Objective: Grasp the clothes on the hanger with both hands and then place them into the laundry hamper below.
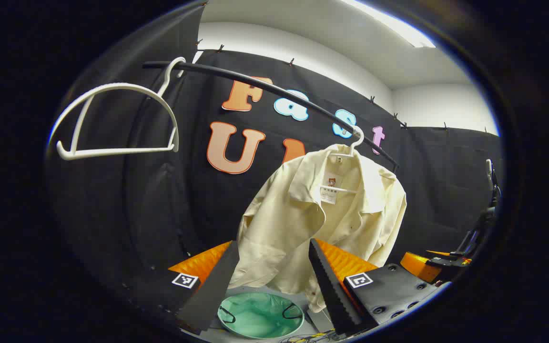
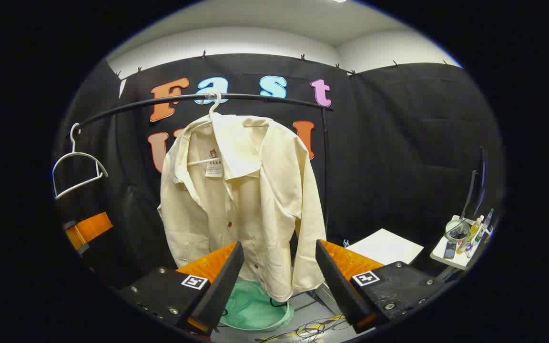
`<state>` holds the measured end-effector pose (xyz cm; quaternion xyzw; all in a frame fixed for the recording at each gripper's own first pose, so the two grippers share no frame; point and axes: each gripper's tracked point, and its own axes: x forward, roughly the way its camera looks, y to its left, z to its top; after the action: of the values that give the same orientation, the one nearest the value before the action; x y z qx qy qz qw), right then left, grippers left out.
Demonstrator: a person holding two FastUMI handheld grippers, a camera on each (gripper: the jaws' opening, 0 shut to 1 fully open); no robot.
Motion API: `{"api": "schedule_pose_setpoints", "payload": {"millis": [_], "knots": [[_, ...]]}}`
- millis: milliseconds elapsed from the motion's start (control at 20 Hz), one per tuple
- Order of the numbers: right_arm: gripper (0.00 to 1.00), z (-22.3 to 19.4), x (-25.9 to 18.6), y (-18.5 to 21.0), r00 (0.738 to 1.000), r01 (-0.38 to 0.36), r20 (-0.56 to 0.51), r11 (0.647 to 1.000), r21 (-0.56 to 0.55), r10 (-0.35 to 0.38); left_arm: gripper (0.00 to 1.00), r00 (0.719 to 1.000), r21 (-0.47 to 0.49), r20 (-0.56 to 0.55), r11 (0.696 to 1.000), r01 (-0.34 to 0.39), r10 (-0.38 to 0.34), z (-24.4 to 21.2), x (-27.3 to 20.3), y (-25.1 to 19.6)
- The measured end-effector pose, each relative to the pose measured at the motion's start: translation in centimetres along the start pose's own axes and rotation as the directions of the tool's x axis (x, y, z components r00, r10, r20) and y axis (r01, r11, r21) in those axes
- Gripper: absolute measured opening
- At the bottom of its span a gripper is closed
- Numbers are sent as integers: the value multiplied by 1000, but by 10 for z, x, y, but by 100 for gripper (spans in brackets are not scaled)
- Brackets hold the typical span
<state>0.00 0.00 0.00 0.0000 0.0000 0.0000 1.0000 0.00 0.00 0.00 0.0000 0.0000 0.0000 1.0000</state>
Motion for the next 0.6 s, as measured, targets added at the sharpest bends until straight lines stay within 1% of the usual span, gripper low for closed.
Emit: {"api": "schedule_pose_setpoints", "payload": {"millis": [200,500,550,600], "knots": [[94,7,-2,1,1000,0,24,1000,5,0,96,1000,24,15,1000,9,-9,4,-3,-1],[94,6,-3,6,1000,-2,24,1000,5,2,96,1000,19,14,1000,17,-17,4,-2,3],[94,7,-3,7,1000,-4,26,1000,7,3,100,1000,19,17,1000,16,-17,6,-1,5],[94,9,-4,8,1000,-7,29,1000,9,6,96,1000,20,20,1000,18,-18,7,-1,5]]}}
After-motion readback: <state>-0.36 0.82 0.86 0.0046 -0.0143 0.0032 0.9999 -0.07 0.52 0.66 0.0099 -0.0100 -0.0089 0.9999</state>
